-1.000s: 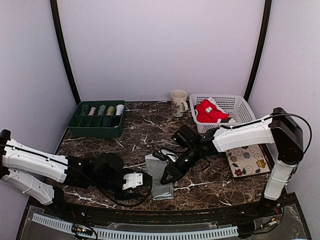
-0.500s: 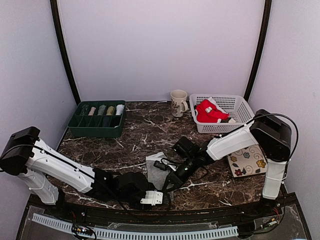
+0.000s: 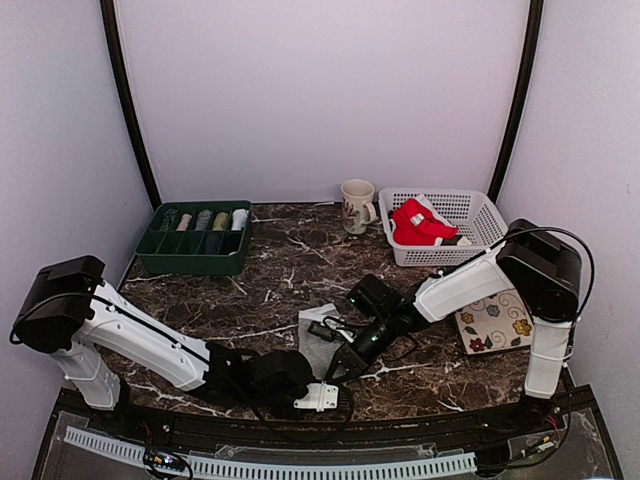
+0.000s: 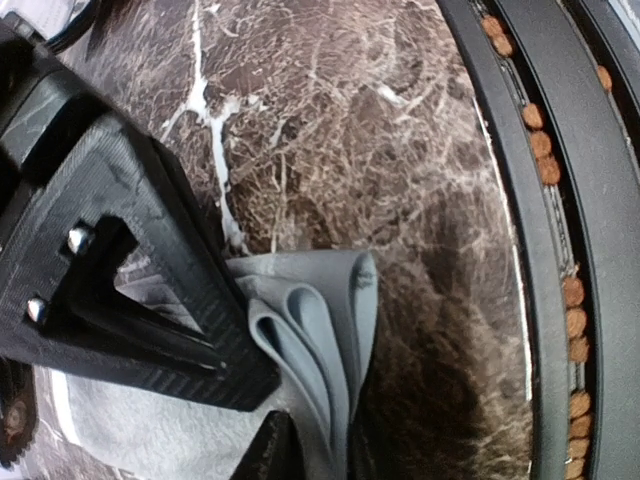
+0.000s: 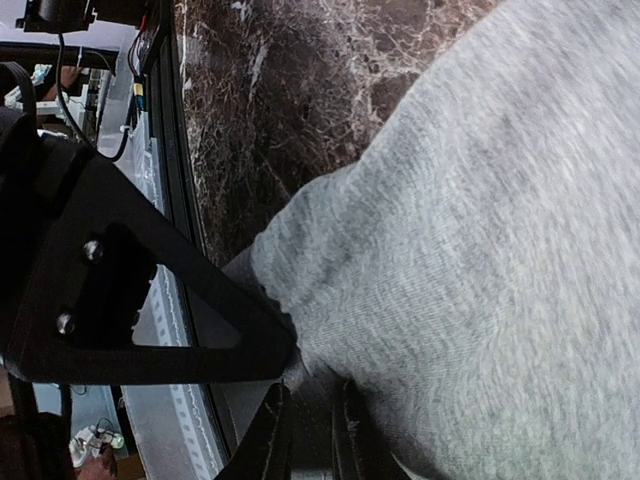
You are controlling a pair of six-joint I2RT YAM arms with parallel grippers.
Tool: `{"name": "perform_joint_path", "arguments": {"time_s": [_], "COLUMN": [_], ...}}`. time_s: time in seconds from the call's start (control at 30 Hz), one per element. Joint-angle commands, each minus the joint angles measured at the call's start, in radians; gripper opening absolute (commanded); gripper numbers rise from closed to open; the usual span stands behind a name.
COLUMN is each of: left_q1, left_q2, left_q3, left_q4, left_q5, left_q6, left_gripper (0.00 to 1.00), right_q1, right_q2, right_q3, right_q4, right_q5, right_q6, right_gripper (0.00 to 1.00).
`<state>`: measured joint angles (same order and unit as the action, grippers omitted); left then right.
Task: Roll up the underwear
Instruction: Roll the underwear at the center of the board.
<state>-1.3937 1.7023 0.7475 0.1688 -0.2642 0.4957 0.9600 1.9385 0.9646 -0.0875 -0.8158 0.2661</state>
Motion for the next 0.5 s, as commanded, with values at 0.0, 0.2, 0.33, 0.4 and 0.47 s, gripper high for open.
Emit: {"name": "perform_joint_path", "arguments": {"time_s": [0.0,0.2,0.33,0.4,0.47], "left_q1": [0.04,0.115,0.221,0.263,0.303], "left_q2": [-0.034,-0.093,-0.063,-0.038,-0.007], "left_q3": [0.032,0.083,0.135,0.161,0.197], "left_q4": [-0.142,-0.286,-0.383,-0.427,-0.462], "left_q5": [0.035,0.432,0.707,0.808,0.901], "left_q6": [-0.073,-0.153,-0.226,-0.242,-0.256], "left_gripper": [0.08,0.0,0.0,0.0,0.0], "right_q1": [0.003,0.001,-0.023,-0.023,-0.021], "right_q2": [0.058,-0.048,-0.225,-0.326,-0.458], "right_q3": [-0.033,-0.047,-0.202,-0.279,-0.336], "right_q4": [-0.091,-0.045,0.127,0.18,0.195], "right_q5": [0.119,0.2,0.271,0.287,0.348], "right_q6": [-0.017,-0.013,0.039,0.043,0.023], "right_gripper": [0.15,0.27,0.38,0.4,0.47]}}
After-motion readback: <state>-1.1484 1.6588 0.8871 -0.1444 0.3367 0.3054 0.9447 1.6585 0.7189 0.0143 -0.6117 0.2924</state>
